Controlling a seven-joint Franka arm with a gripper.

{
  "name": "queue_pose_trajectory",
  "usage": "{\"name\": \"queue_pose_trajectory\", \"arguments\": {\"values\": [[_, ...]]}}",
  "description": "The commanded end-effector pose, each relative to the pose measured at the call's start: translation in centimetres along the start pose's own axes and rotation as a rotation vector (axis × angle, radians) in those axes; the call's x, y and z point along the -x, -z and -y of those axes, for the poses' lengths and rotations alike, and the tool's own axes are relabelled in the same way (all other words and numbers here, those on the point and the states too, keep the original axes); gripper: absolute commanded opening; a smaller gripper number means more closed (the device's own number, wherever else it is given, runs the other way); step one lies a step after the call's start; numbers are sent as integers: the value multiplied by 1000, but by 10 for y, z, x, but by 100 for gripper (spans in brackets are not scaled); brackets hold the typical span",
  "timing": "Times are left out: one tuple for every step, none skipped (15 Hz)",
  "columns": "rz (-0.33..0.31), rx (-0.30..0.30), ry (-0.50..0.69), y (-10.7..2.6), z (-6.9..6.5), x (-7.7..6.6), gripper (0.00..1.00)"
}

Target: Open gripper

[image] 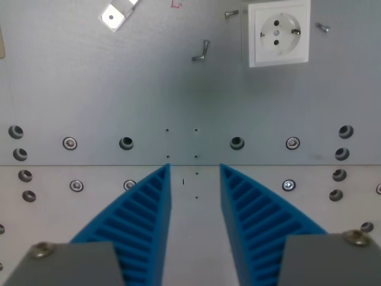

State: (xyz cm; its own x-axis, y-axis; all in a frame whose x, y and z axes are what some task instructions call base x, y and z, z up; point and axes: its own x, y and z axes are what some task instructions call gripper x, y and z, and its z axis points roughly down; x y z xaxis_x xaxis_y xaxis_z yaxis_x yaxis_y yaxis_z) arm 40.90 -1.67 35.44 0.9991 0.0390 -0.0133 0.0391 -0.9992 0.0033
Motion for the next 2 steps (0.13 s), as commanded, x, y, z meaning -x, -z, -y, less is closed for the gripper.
{"name": "queue_pose_trajectory", "arguments": {"values": [[-7, 1, 0, 3, 0, 0, 100], [-7, 1, 0, 3, 0, 0, 100]]}}
